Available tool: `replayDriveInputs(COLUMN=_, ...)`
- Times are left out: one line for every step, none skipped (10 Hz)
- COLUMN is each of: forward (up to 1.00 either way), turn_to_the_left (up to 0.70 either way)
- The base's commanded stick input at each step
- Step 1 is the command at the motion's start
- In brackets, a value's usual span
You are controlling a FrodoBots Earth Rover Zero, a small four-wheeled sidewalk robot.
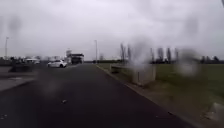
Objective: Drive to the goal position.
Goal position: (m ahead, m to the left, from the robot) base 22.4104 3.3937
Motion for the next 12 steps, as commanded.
replayDriveInputs(forward=0.70, turn_to_the_left=0.31)
replayDriveInputs(forward=0.70, turn_to_the_left=0.33)
replayDriveInputs(forward=0.70, turn_to_the_left=0.35)
replayDriveInputs(forward=0.70, turn_to_the_left=0.35)
replayDriveInputs(forward=0.70, turn_to_the_left=0.35)
replayDriveInputs(forward=0.70, turn_to_the_left=0.34)
replayDriveInputs(forward=0.70, turn_to_the_left=0.00)
replayDriveInputs(forward=0.70, turn_to_the_left=0.00)
replayDriveInputs(forward=0.70, turn_to_the_left=0.00)
replayDriveInputs(forward=0.70, turn_to_the_left=0.00)
replayDriveInputs(forward=0.70, turn_to_the_left=0.00)
replayDriveInputs(forward=0.70, turn_to_the_left=0.00)
